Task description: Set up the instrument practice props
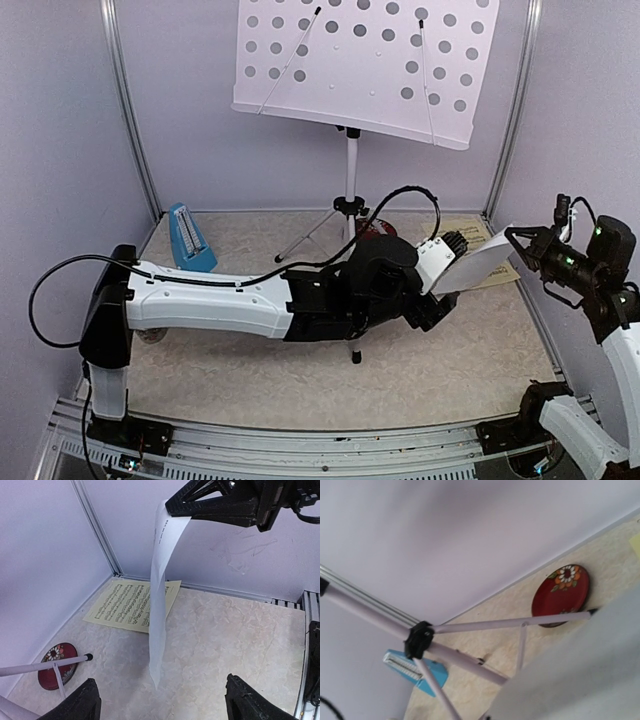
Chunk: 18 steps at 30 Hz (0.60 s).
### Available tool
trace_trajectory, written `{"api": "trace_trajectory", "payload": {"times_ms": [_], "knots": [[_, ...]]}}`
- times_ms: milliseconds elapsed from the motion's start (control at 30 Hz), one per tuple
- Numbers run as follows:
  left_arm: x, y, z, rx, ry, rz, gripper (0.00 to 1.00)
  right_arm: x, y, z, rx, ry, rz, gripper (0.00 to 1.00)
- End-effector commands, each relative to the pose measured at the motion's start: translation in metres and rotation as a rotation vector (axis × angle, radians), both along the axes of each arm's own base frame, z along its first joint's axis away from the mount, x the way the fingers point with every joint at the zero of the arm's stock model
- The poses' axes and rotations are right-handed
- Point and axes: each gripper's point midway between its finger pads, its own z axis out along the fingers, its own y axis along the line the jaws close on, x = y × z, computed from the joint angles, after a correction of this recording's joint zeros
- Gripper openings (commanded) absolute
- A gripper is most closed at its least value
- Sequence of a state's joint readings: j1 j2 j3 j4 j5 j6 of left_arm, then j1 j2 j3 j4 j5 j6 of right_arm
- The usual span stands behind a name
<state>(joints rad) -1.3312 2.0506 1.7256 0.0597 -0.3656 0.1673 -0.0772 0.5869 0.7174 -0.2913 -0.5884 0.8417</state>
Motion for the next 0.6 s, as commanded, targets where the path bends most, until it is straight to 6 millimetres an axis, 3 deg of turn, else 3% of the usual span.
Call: {"api": "trace_trajectory", "payload": {"times_ms": [0, 233, 567], "knots": [[0.013, -0.009, -0.012, 0.117, -0.075, 0.033, 0.83, -0.010, 0.011, 0.000, 0.036, 0.021, 0.049, 0.00], [0.041, -0.021, -0.020, 0.155, -0.078, 0.039, 0.77, -0.009, 0.021, -0.003, 0.038, 0.020, 0.093, 0.00], [0.054, -0.030, -0.016, 0.099, -0.035, 0.001, 0.51, -0.005, 0.058, -0.009, 0.024, 0.028, 0.175, 0.00]]}}
